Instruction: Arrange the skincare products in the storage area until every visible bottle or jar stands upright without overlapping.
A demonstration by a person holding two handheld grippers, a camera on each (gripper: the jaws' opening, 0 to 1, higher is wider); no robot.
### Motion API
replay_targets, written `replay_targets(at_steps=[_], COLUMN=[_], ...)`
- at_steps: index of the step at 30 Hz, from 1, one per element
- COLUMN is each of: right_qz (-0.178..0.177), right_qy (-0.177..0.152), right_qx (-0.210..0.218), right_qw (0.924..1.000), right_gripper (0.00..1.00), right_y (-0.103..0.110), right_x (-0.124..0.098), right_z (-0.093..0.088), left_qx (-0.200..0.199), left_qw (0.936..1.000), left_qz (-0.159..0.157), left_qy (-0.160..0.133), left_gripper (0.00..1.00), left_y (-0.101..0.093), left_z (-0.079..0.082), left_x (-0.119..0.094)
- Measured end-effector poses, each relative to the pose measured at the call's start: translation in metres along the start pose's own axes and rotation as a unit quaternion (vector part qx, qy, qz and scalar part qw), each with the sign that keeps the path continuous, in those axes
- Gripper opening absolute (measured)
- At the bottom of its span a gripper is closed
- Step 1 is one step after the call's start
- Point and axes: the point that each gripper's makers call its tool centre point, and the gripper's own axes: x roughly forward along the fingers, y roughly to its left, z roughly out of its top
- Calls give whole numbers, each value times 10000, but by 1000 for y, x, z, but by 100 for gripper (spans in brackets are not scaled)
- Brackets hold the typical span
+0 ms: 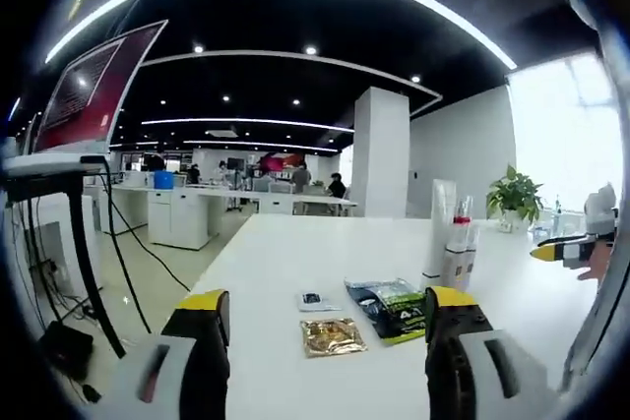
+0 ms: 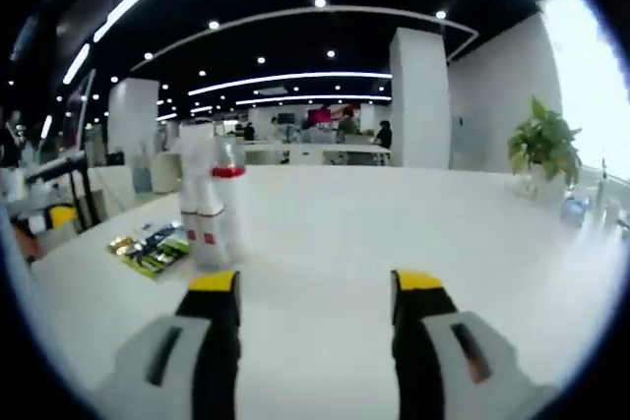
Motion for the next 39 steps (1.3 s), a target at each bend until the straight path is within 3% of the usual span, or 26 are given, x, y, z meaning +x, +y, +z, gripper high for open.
replay_targets(at_steps=[5, 8, 10, 12, 15, 25, 39], right_qz=[-51, -88, -53, 96, 206, 343, 195], right_qy=[273, 583, 617, 904, 852, 788, 1062], right_qx=[125, 232, 222, -127, -274, -298, -471], right_qw=[9995, 9980, 9978, 9958, 9958, 9959, 9930], right_gripper=[62, 61, 61, 59, 57, 53, 49], right_y=[-9, -12, -11, -8, -2, 8, 1], right_x=[4, 5, 7, 12, 30, 38, 36], right_z=[-17, -29, -31, -37, -31, -27, -44], left_qx=[-212, -99, -75, -205, -201, 75, 115], left_qw=[9996, 9997, 9996, 9992, 9991, 9997, 9987], left_qz=[191, 221, 265, 341, 371, 212, 432], left_qy=[45, 67, 69, -109, -90, 112, 239], left_gripper=[86, 87, 87, 87, 87, 87, 85], left_y=[0, -1, 0, 2, 5, -3, 5], left_z=[-16, -22, -22, -17, -24, -35, -43], left_x=[-13, -16, -15, -18, -24, -31, -32])
